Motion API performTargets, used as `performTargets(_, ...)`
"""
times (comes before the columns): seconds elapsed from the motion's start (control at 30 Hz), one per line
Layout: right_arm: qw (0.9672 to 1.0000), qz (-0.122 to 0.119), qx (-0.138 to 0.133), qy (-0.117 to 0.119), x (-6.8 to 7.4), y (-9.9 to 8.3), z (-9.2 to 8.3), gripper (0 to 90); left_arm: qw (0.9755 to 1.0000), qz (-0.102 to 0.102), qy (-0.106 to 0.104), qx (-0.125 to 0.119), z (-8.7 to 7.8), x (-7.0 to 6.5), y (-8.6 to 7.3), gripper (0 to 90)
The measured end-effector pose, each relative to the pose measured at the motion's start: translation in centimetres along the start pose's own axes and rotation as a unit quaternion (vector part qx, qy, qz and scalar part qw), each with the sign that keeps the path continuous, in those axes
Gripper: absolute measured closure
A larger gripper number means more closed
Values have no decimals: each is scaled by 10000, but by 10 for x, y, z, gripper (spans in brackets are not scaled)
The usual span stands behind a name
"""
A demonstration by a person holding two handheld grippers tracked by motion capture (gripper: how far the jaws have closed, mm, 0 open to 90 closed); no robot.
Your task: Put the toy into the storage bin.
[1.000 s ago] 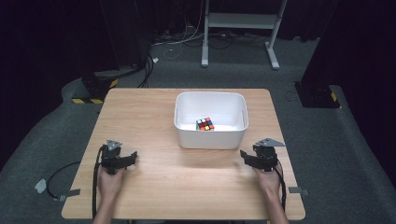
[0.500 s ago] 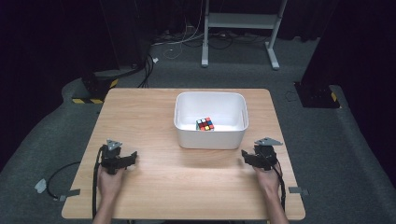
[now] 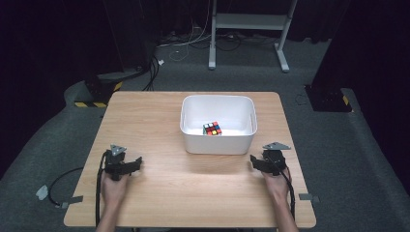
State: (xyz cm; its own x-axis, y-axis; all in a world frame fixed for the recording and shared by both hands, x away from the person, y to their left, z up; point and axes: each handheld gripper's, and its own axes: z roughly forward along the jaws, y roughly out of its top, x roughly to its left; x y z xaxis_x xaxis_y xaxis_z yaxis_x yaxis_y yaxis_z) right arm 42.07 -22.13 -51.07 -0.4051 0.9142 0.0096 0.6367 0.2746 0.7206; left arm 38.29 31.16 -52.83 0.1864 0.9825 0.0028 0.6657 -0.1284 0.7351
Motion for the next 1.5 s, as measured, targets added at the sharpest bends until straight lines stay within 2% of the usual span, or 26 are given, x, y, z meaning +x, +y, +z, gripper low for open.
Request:
performTargets(0.57,9999,-43,155,3,-1,-2,9,364,10000,3,-5,2,0,0,0,179)
performTargets(0.9,9999,-84,119,-74,0,-3,10,348,10000,2,-1,3,0,0,0,179)
performTargets(1.07,9999,-90,-54,-106,1,-7,11,323,10000,-11,6,6,0,-1,0,179)
performTargets(1.5,9999,-50,-22,-146,0,-6,12,280,10000,-13,-12,2,0,0,0,178)
